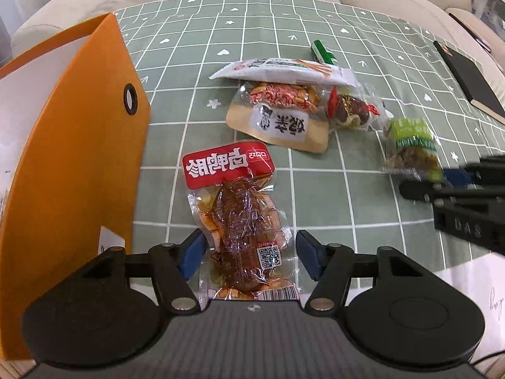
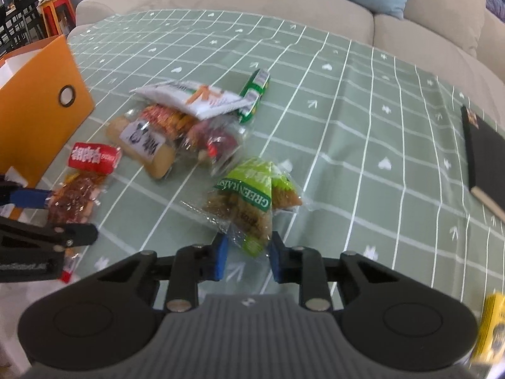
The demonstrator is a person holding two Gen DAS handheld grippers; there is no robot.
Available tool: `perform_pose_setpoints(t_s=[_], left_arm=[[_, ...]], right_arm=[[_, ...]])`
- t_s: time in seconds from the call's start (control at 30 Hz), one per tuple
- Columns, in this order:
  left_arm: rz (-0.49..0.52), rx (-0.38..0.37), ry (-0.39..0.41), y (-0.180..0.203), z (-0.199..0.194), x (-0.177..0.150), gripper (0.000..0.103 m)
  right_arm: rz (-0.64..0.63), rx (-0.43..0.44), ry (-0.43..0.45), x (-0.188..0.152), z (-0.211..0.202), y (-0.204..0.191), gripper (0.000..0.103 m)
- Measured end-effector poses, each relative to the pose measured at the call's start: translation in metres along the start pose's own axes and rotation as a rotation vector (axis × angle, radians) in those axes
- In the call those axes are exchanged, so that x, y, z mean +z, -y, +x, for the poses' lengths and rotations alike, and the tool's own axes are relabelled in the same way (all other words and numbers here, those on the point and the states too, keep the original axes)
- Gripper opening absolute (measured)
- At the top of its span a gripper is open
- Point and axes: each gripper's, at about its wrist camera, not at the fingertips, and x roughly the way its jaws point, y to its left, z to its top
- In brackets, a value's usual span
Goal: Organize snacks
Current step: 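Grasp the red-labelled duck packet with the left gripper while the right gripper grasps the green raisin bag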
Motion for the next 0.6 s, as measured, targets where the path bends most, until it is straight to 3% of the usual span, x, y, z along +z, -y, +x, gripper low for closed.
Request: perform_pose_setpoints(t_s=[0.33, 0.4, 0.47, 0.6], left_arm=[[0.023, -0.019, 0.003, -0.001, -0.004, -0.008, 0.072], [0.027, -0.023, 0.005, -0.001, -0.005, -0.009, 0.072], [0.032, -0.026, 0.007, -0.001, -0.005, -0.009, 0.072], [0.044, -0.039, 0.012, -0.003, -0.006, -0.011, 0.072]], right_arm=[[0.030, 0.033, -0.067, -0.035, -0.024, -0.021, 0.026], [0.001, 0.023, -0.045, -0.040, -0.031, -0.028, 0.036], [-0.035, 0.004, -0.011, -0.042, -0.036, -0.033, 0.057], [-0.123, -0.054, 0.089, -0.042, -0.044, -0.037, 0.078]])
